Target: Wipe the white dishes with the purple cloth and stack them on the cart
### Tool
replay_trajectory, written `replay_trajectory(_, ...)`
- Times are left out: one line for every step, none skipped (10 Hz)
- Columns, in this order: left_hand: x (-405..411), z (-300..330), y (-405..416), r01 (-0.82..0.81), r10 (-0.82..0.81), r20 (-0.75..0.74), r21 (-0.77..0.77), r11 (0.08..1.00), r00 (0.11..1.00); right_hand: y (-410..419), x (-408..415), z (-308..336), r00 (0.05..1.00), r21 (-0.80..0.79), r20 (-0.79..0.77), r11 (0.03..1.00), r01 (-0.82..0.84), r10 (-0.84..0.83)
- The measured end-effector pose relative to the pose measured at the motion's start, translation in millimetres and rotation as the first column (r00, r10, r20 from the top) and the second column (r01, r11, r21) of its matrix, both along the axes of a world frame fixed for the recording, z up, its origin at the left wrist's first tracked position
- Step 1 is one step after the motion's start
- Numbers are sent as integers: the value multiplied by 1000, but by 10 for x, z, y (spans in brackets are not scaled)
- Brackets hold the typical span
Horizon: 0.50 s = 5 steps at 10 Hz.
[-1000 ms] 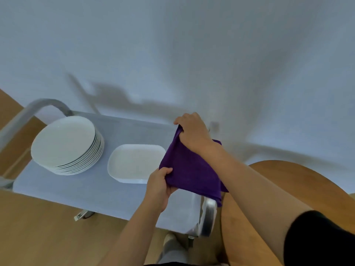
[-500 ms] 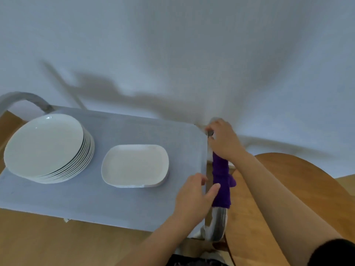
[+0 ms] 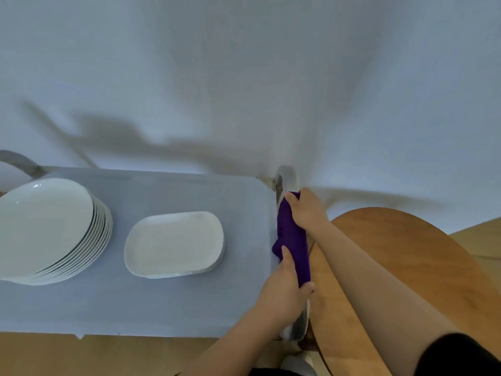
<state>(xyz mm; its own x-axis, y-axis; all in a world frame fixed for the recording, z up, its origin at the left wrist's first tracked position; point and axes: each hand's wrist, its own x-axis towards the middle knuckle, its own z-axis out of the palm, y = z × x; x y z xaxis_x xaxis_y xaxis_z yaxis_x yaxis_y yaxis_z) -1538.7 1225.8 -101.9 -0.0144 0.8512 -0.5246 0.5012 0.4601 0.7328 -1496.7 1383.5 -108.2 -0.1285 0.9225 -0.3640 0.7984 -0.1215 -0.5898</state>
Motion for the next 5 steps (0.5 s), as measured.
replay_trajectory(-71,-39,12,49,-50,35,20,999,998,-72,-54,55,990,136,142,990,-44,24)
replay_trajectory(-241,-43,46,86,-89,68,43,995,994,-187,-91,119,948,286,307,943,-173,81)
replay_trajectory(-459,-51,18,46,-47,8,58,997,999,-338,-84,199,925,327,340,901,-285,169)
replay_trajectory(-696,-53,-16,15,-13,-143,17,1000,990,-514,4,266,902,333,343,864,-379,263)
replay_trajectory(-885,43,-66,10,12,-298,70,998,954,-731,87,338,929,339,221,870,-357,295)
